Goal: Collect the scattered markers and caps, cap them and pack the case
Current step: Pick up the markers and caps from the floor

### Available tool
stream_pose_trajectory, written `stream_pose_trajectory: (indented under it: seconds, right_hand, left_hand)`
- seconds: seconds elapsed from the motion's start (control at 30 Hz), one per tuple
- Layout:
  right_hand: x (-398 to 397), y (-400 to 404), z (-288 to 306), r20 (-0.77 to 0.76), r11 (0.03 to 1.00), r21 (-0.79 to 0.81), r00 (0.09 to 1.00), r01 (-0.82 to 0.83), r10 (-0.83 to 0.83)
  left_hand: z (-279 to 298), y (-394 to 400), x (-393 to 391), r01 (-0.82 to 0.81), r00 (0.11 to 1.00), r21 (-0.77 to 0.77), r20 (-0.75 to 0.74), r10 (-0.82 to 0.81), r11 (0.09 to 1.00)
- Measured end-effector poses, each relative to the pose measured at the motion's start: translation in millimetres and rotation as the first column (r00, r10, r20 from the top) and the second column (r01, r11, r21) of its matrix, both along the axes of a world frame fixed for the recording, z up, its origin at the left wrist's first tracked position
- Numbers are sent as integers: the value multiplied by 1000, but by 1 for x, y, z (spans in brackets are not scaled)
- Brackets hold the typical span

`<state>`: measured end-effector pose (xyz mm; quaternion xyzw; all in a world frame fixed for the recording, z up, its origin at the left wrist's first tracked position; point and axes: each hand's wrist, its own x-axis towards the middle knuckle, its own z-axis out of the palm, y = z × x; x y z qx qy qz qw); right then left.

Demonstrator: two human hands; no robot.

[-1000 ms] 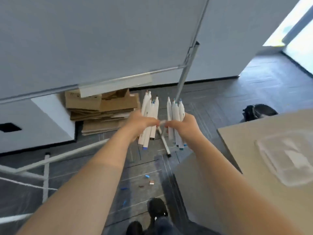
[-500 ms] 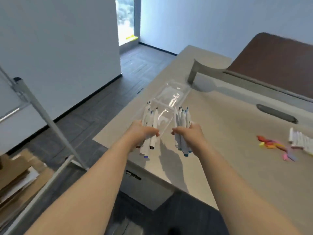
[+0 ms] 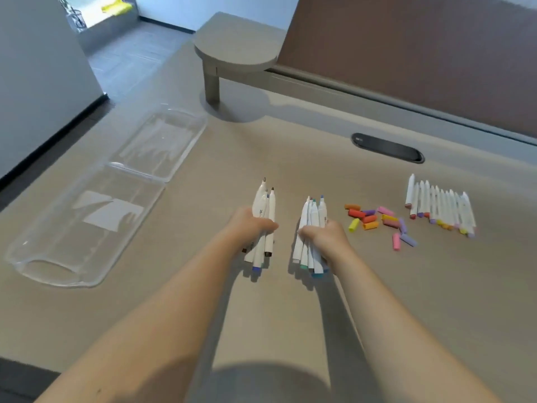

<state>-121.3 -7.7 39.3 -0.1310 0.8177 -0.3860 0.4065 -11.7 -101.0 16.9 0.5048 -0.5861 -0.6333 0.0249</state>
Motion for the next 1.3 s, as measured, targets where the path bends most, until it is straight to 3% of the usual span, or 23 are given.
stream_pose_trajectory:
  seconds: [0.27, 0.4, 0.67, 0.87, 1.03, 1.3]
  right_hand:
    - [-57, -7, -36, -48, 988, 148, 998, -33, 41]
    - [-62, -12, -36, -85, 984, 170, 994, -54, 69]
    - [-64, -11, -41, -149, 989, 147, 988, -24, 46]
    - [-66, -8, -49, -202, 996, 83, 979, 33, -16]
    - [-68, -7, -56, -314, 986, 142, 949, 87, -38]
    - [-67, 0, -57, -408, 968, 220, 913, 123, -23]
  left_hand:
    - [-24, -7, -81, 177, 964, -161, 226, -139, 971]
    - [-27, -7, -93, 243, 949, -183, 247, -195, 952]
    - [-24, -8, -90, 233, 939, -269, 313, -144, 935]
    - [-25, -5, -87, 132, 963, -300, 264, -51, 945]
    - [-25, -4, -82, 71, 967, -393, 253, 33, 917]
    - [-30, 2, -79, 96, 927, -474, 363, 95, 876]
